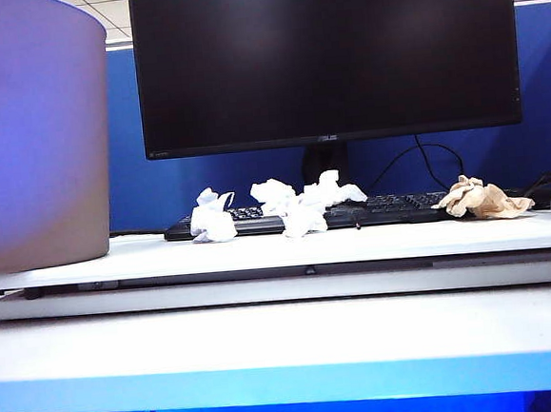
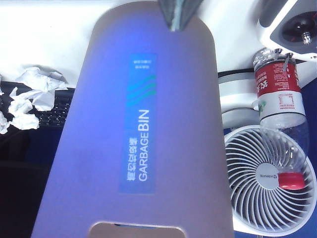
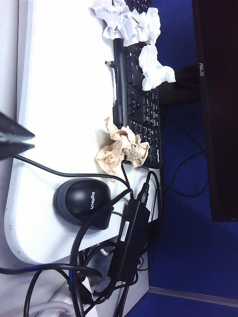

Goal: Pick up all paper balls from the table and place them in the pink trash can.

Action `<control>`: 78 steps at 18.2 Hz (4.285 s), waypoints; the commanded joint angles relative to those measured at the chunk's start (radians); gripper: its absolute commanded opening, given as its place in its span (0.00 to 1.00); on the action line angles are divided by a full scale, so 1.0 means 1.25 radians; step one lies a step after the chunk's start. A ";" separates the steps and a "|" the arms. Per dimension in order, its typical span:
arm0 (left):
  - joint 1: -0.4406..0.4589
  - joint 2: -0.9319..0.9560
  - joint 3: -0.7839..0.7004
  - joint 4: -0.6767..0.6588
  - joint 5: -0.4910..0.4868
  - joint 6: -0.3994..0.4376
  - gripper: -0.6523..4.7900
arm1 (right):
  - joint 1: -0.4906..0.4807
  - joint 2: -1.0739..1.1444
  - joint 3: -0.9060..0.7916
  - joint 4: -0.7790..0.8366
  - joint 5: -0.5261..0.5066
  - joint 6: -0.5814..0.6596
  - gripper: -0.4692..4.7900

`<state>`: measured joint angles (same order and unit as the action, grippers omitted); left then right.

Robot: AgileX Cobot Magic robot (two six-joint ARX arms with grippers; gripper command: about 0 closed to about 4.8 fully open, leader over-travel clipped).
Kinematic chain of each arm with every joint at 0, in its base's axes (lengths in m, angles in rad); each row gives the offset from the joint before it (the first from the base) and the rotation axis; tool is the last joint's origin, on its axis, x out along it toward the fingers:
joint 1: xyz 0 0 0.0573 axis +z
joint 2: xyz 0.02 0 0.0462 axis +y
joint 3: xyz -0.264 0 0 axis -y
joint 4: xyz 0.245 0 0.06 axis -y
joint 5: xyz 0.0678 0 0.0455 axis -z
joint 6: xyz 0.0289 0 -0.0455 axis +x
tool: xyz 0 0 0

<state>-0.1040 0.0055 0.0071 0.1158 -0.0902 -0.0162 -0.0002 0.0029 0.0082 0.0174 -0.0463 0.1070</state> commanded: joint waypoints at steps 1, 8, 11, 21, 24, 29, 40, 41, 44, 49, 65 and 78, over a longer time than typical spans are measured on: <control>0.000 -0.002 0.000 0.009 0.000 0.001 0.11 | 0.001 -0.001 -0.003 0.013 0.001 -0.002 0.08; 0.000 -0.002 0.000 0.010 0.001 0.000 0.11 | 0.000 -0.001 -0.003 0.013 0.001 -0.002 0.08; 0.000 -0.002 0.000 0.011 0.006 -0.005 0.11 | 0.000 -0.001 -0.003 0.013 0.001 -0.002 0.08; -0.002 -0.002 0.001 0.104 0.537 -0.543 0.11 | 0.001 -0.001 -0.003 0.013 -0.001 -0.002 0.08; -0.015 -0.002 0.002 0.311 0.606 -0.714 0.11 | 0.001 -0.001 -0.003 0.013 -0.001 -0.002 0.08; -0.026 -0.002 0.089 0.567 0.465 -0.951 0.11 | 0.001 -0.001 -0.003 0.013 -0.001 -0.002 0.08; -0.024 0.399 0.784 0.171 0.505 -0.428 0.11 | 0.001 -0.001 -0.003 0.013 -0.022 -0.002 0.08; -0.024 0.464 0.844 0.171 0.538 -0.398 0.11 | 0.001 -0.001 -0.003 0.013 -0.022 -0.001 0.08; -0.024 0.710 1.065 0.138 0.692 -0.367 0.11 | 0.001 -0.001 -0.003 0.013 -0.031 0.023 0.08; -0.103 1.108 1.485 -0.174 0.793 -0.266 0.11 | 0.000 -0.001 -0.003 0.014 -0.031 0.023 0.08; -0.503 1.557 1.683 -0.561 -0.239 0.238 0.11 | 0.001 -0.001 -0.003 0.009 -0.091 0.023 0.08; -0.443 1.730 1.682 -0.722 -0.439 0.112 0.91 | 0.000 -0.001 -0.003 0.007 -0.090 0.022 0.08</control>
<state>-0.6678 2.1712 2.1067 -0.7700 -0.6456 0.1738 -0.0002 0.0029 0.0082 0.0151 -0.1581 0.1337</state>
